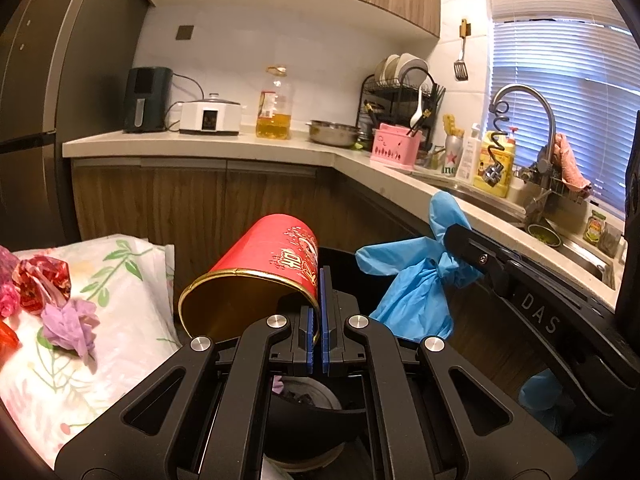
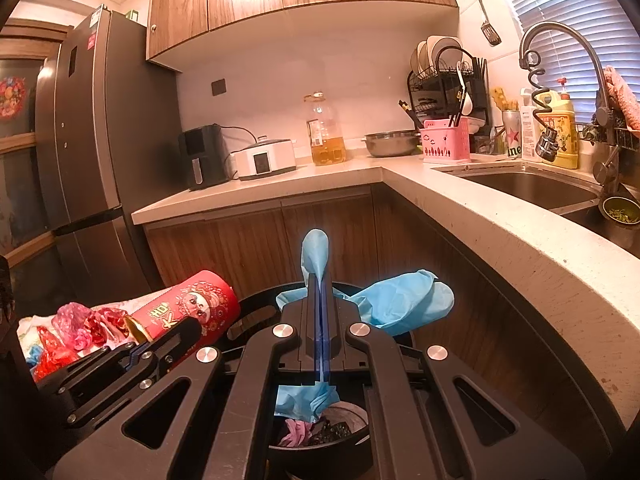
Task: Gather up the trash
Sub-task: 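Open both tools to drop the red can and blue glove into the bin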
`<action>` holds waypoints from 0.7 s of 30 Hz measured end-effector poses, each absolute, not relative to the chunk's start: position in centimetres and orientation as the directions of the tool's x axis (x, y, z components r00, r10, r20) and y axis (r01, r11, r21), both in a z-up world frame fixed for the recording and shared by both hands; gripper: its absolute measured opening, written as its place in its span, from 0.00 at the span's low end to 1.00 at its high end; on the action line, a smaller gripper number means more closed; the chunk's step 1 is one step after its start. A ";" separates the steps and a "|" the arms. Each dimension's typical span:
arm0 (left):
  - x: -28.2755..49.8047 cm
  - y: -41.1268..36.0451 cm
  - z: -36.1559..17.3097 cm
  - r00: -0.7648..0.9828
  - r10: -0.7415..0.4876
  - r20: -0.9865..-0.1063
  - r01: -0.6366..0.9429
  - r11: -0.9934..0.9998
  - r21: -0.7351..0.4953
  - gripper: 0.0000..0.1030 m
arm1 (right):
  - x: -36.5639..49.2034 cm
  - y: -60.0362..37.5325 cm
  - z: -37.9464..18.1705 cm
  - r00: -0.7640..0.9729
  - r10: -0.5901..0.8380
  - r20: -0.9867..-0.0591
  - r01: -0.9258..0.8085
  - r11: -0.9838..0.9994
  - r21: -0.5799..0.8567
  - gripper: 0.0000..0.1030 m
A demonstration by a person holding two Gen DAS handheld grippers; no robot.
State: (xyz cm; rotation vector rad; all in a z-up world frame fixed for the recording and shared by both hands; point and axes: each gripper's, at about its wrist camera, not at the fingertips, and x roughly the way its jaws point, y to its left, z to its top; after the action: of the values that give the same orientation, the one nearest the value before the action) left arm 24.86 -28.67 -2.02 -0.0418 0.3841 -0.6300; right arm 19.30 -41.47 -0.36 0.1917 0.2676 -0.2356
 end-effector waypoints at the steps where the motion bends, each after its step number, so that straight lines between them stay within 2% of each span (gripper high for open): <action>1: 25.1 -28.6 -2.1 0.736 -0.584 -0.342 0.568 0.808 -0.156 0.02 | 19.4 -41.6 -0.4 0.937 -0.203 -0.286 0.254 0.955 0.156 0.01; 7: 25.6 -29.3 -2.8 0.730 -0.574 -0.371 0.562 0.813 -0.151 0.02 | 20.0 -41.9 -0.8 0.933 -0.192 -0.304 0.250 0.954 0.164 0.02; 10: 25.9 -29.5 -3.2 0.732 -0.565 -0.382 0.556 0.818 -0.145 0.09 | 20.3 -42.1 -0.8 0.932 -0.186 -0.311 0.247 0.955 0.168 0.02; 18: 26.0 -28.0 -3.9 0.737 -0.558 -0.381 0.533 0.827 -0.181 0.54 | 20.7 -42.4 -1.3 0.927 -0.177 -0.331 0.244 0.954 0.174 0.03; 19: 25.9 -27.6 -4.0 0.741 -0.554 -0.380 0.525 0.830 -0.186 0.56 | 20.8 -42.4 -1.3 0.927 -0.175 -0.333 0.243 0.954 0.175 0.05; 21: 25.9 -27.0 -4.1 0.749 -0.542 -0.381 0.510 0.839 -0.192 0.62 | 20.7 -42.4 -1.3 0.928 -0.176 -0.329 0.243 0.954 0.175 0.21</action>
State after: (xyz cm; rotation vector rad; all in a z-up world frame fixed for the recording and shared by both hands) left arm 25.85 -27.04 -4.08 -0.0773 0.4401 -0.5754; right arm 20.70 -42.40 -1.27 0.2155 0.3161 -0.2162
